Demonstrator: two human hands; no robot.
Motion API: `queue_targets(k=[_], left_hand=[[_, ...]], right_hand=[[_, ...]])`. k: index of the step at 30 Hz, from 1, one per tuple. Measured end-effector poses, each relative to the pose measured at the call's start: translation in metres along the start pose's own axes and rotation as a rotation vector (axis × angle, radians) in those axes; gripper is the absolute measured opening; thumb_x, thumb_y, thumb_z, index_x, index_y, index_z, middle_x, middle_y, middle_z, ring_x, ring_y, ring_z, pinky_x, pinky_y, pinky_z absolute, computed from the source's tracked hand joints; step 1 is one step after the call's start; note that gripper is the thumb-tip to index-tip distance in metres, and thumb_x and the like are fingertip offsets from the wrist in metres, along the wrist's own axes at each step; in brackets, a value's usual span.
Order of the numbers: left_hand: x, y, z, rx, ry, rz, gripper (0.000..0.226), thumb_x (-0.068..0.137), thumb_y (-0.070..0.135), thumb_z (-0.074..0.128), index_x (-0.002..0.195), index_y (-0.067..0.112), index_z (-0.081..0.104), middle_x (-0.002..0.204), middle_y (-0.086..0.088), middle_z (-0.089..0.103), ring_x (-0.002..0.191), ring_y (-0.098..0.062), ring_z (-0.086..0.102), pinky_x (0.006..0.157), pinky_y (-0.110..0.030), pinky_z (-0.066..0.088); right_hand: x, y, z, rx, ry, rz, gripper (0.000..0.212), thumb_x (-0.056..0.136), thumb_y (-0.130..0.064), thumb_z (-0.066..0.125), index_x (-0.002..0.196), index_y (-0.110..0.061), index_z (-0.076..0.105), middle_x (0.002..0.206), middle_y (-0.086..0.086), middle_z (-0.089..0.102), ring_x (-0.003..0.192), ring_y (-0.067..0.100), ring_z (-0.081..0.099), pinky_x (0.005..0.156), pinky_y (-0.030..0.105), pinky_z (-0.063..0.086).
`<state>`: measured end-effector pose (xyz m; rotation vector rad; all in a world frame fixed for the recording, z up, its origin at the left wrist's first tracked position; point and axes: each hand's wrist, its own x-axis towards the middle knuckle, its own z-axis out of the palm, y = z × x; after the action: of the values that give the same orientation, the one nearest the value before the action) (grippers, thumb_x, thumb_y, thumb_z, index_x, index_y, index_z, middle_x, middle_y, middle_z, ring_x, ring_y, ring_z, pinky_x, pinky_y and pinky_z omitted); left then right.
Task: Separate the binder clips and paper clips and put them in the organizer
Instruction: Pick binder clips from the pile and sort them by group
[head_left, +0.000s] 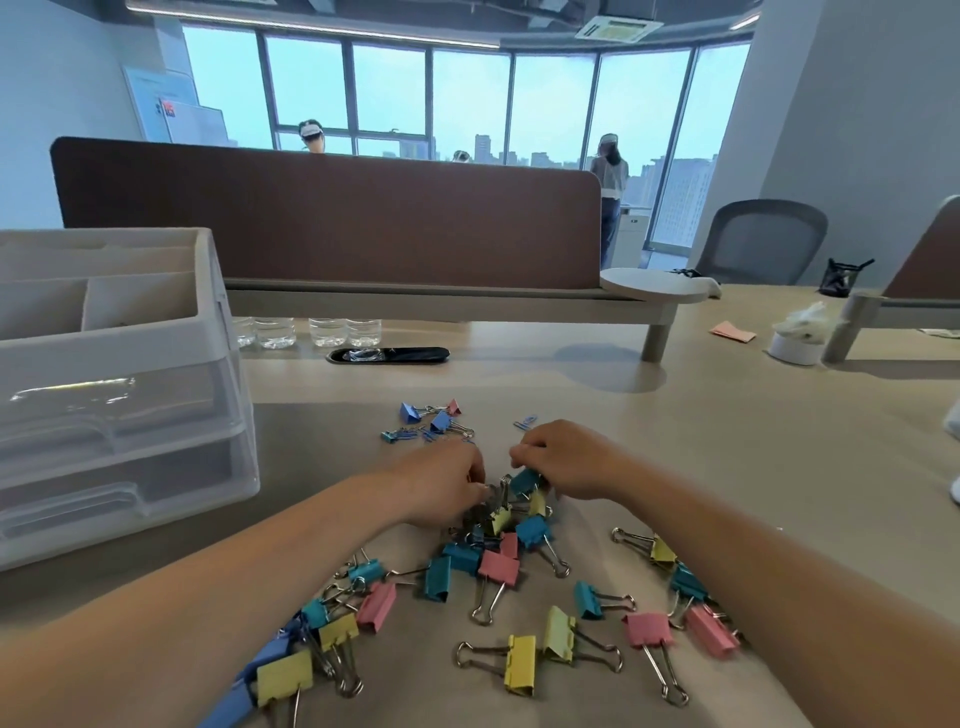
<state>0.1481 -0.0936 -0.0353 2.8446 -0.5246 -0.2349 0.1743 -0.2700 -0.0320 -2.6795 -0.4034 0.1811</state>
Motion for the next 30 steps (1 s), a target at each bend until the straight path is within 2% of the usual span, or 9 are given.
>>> queue_targets(k=[4,6,8,10,13,18,22,25,30], left_hand=[[-0.008,0.007,0.0,-0.079,0.006,-0.004,0.038,0.102,0.041,0.041,0.106,0.011,0.064,0.1,-0.011,0.065,0.074,-0.015,0.052,0.064,-0.03,0.039],[-0.014,0.01,0.001,-0.086,-0.015,-0.002,0.04,0.099,0.048,0.042,0.104,0.015,0.064,0.095,-0.006,0.065,0.075,-0.013,0.055,0.065,-0.028,0.042],[-0.02,0.011,0.002,-0.061,-0.018,0.004,0.041,0.097,0.054,0.044,0.104,0.019,0.063,0.093,0.0,0.063,0.078,-0.011,0.056,0.067,-0.028,0.043],[-0.025,0.011,0.002,-0.03,-0.014,0.012,0.041,0.096,0.055,0.045,0.109,0.021,0.063,0.099,0.002,0.063,0.085,-0.012,0.057,0.071,-0.028,0.045],[-0.033,0.011,0.0,0.005,-0.008,0.037,0.039,0.096,0.052,0.047,0.113,0.021,0.065,0.107,0.003,0.064,0.093,-0.014,0.058,0.083,-0.033,0.05],[-0.038,0.007,-0.006,0.0,0.028,0.076,0.027,0.1,0.035,0.046,0.117,0.023,0.064,0.114,0.007,0.062,0.1,-0.01,0.056,0.085,-0.028,0.045],[-0.027,-0.008,-0.012,-0.018,0.12,0.08,0.022,0.1,0.029,0.047,0.108,0.022,0.066,0.108,0.008,0.062,0.093,-0.007,0.053,0.077,-0.022,0.039],[-0.014,-0.023,-0.02,-0.008,0.159,0.026,0.023,0.1,0.025,0.048,0.11,0.019,0.068,0.098,0.009,0.058,0.089,-0.009,0.053,0.075,-0.023,0.039],[0.02,-0.064,-0.029,-0.027,0.23,-0.106,0.02,0.097,0.023,0.054,0.113,0.019,0.065,0.118,-0.001,0.063,0.103,-0.019,0.057,0.081,-0.028,0.042]], right_hand=[[-0.021,-0.006,-0.002,0.073,-0.013,0.041,0.033,0.105,-0.019,0.039,0.12,-0.006,0.065,0.106,0.008,0.066,0.095,0.022,0.061,0.073,0.028,0.039],[-0.031,-0.009,-0.001,0.126,0.018,0.051,0.032,0.104,-0.013,0.039,0.125,-0.006,0.063,0.122,0.009,0.063,0.111,0.023,0.058,0.081,0.024,0.04],[-0.034,-0.008,0.002,0.184,-0.003,0.058,0.03,0.101,-0.013,0.045,0.119,-0.004,0.067,0.119,0.015,0.066,0.105,0.027,0.062,0.091,0.034,0.048],[-0.038,-0.007,0.004,0.389,0.015,0.103,0.027,0.096,-0.015,0.051,0.109,-0.001,0.069,0.114,0.022,0.068,0.089,0.026,0.063,0.088,0.042,0.052],[-0.045,-0.009,0.003,0.526,0.0,0.132,0.026,0.097,-0.013,0.051,0.111,0.004,0.065,0.117,0.025,0.066,0.081,0.02,0.059,0.071,0.032,0.052],[-0.041,-0.008,0.0,0.31,-0.006,0.062,0.029,0.098,0.0,0.044,0.119,0.0,0.064,0.111,0.01,0.071,0.084,0.009,0.066,0.068,0.016,0.053],[-0.03,-0.002,0.005,0.129,0.083,0.022,0.028,0.096,-0.007,0.049,0.115,-0.014,0.068,0.107,-0.002,0.069,0.093,0.009,0.062,0.086,0.028,0.053],[-0.017,-0.005,0.007,0.088,0.125,0.005,0.03,0.095,-0.008,0.047,0.113,-0.018,0.069,0.114,-0.002,0.068,0.098,0.012,0.062,0.087,0.027,0.051],[0.019,-0.017,0.006,0.051,0.144,-0.045,0.029,0.094,-0.01,0.049,0.115,-0.015,0.069,0.116,-0.001,0.067,0.102,0.013,0.06,0.089,0.025,0.047]])
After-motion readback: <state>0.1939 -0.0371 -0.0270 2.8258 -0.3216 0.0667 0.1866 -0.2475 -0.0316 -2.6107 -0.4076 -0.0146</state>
